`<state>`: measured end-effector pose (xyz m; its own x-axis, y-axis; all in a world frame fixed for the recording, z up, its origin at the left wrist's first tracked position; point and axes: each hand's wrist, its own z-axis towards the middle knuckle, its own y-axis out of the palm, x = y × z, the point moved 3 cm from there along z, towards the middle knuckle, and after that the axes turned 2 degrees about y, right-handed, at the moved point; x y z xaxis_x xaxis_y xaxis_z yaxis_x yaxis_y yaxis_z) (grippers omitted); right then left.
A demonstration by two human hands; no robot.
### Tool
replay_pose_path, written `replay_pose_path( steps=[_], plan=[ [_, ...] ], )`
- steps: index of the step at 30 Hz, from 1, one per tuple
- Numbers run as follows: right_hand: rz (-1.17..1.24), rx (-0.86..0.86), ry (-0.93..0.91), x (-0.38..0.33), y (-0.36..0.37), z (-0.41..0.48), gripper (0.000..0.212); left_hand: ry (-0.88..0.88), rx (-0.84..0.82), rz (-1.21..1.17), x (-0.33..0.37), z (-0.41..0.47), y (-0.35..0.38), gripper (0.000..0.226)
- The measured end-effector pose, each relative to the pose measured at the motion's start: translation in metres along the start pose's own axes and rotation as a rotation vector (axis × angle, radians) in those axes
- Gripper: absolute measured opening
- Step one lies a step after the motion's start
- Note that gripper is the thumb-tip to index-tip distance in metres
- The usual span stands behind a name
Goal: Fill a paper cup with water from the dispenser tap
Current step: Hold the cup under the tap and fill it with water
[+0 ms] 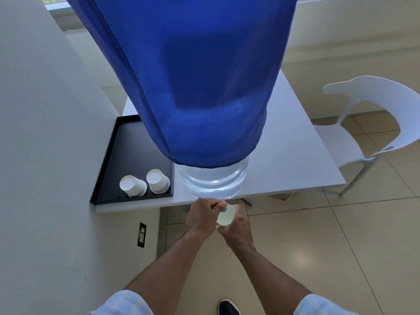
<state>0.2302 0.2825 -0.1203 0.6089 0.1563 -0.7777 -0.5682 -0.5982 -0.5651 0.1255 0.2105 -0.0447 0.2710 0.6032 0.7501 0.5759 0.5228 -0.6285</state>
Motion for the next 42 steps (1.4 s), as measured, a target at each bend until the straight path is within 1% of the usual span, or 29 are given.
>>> replay_pose_path(
  steps=[3,6,9,12,16,20,23,32,42],
  plan=[
    [0.012,0.000,0.012,0.001,0.000,0.000,0.064,-0.019,-0.025,-0.052,-0.003,0.002,0.001,0.015],
    [0.007,-0.001,0.009,0.002,-0.001,0.000,0.063,-0.085,-0.022,-0.195,-0.006,0.004,0.000,0.011],
    [0.001,0.006,0.003,0.004,-0.002,0.000,0.063,-0.150,-0.033,-0.322,-0.006,0.001,-0.004,0.012],
    [-0.003,0.014,0.004,0.004,-0.003,0.001,0.064,-0.144,-0.007,-0.374,-0.006,0.000,-0.006,0.009],
    [0.018,0.012,0.008,0.004,-0.004,0.002,0.062,-0.078,0.030,-0.296,-0.009,0.001,-0.007,0.004],
    [0.027,0.007,0.006,0.005,-0.005,0.002,0.062,0.029,0.018,-0.149,-0.010,0.002,-0.009,0.006],
    [0.022,0.009,0.003,0.004,-0.005,0.001,0.063,0.053,0.013,-0.111,-0.011,0.003,-0.012,0.008],
    [0.019,0.006,-0.007,0.003,-0.003,0.000,0.063,0.080,-0.022,-0.077,-0.010,-0.001,-0.014,0.014],
    [0.000,0.001,0.002,0.004,-0.002,0.001,0.062,0.095,-0.001,-0.078,-0.010,-0.002,-0.013,0.016]
  ],
)
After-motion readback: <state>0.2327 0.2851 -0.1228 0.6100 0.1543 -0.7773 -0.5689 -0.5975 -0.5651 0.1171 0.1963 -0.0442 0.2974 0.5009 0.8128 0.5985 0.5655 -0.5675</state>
